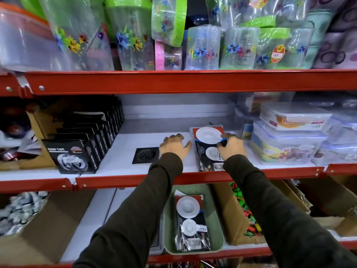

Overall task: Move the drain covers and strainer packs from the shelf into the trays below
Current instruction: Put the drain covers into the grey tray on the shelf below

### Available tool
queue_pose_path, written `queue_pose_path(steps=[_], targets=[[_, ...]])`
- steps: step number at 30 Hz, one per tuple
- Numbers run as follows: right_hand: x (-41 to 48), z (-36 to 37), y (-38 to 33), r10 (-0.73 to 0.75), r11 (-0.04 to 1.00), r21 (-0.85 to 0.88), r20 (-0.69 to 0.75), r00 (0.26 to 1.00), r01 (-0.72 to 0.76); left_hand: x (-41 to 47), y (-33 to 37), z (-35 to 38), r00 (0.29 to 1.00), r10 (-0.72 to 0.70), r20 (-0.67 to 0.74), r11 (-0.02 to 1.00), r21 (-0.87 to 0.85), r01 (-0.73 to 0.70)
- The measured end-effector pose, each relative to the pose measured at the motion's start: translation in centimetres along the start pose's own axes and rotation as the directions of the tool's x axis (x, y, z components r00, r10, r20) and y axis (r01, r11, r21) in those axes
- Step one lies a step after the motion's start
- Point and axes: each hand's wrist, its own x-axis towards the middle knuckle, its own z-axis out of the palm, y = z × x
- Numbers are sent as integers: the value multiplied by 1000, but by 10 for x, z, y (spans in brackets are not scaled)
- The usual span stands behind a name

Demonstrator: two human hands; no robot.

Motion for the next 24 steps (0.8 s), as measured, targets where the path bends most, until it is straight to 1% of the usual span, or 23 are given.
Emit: queue_pose_path(steps=[3,6,9,12,15,17,20,22,24], targets=[[-1,12,-20,-80,997,1,54,995,80,-3,-24,-10,994,67,-83,997,35,-64],[-8,32,-46,-178,981,103,168,970,162,-9,-60,-21,984,86,-157,994,76,-75],[-14,58,-74,-316,948,124,286,905,292,-19,-104,-31,971,77,-226,995,73,-62],[-18,84,-102,-393,917,107,406,825,384,-31,-149,-37,958,89,-271,996,49,-79],[-18,111,-128,-386,900,59,573,723,433,-43,-192,-37,955,146,-260,989,61,-135],[-17,128,-143,-348,892,7,649,676,452,-47,-214,-35,959,170,-226,985,67,-159],[-14,145,-159,-264,898,-63,716,647,436,-49,-231,-31,959,203,-196,975,126,-181],[-10,150,-167,-217,891,-108,753,622,442,-48,-232,-30,950,217,-223,969,169,-182],[-6,152,-172,-204,875,-133,771,603,466,-48,-231,-29,939,222,-263,965,200,-172]])
